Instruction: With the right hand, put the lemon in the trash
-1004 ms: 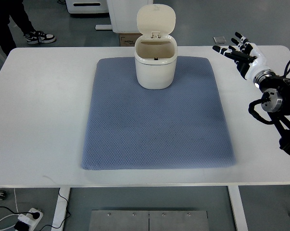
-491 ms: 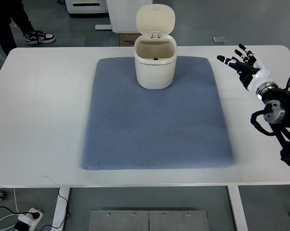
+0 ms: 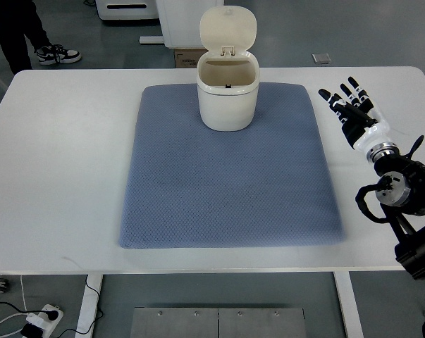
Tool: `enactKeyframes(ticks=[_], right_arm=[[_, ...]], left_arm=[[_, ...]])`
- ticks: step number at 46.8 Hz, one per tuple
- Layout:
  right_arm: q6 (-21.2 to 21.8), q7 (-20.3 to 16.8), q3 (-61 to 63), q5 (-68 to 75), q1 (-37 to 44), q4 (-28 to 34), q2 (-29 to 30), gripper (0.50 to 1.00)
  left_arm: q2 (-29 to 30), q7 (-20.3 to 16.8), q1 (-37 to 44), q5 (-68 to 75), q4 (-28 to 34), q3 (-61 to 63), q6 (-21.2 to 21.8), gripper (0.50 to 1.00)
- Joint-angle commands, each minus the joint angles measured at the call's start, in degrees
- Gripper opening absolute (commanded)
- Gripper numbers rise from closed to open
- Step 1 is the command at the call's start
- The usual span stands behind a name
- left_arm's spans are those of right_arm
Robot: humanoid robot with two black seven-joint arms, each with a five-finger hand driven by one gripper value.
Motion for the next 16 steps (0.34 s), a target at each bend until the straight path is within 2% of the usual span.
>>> enactKeyframes(ticks=[1, 16], right_arm=[[0.0, 1.5, 0.8, 0.0, -0.9, 0.6, 1.1, 1.000], [-0.2, 6.8, 4.0, -0.3, -3.3, 0.7, 4.8, 1.000]], left_arm=[[0.0, 0.0, 0.0, 0.0, 0.0, 0.0, 0.0, 1.000], [0.0, 0.0, 0.0, 0.0, 0.0, 0.0, 0.0, 1.000]])
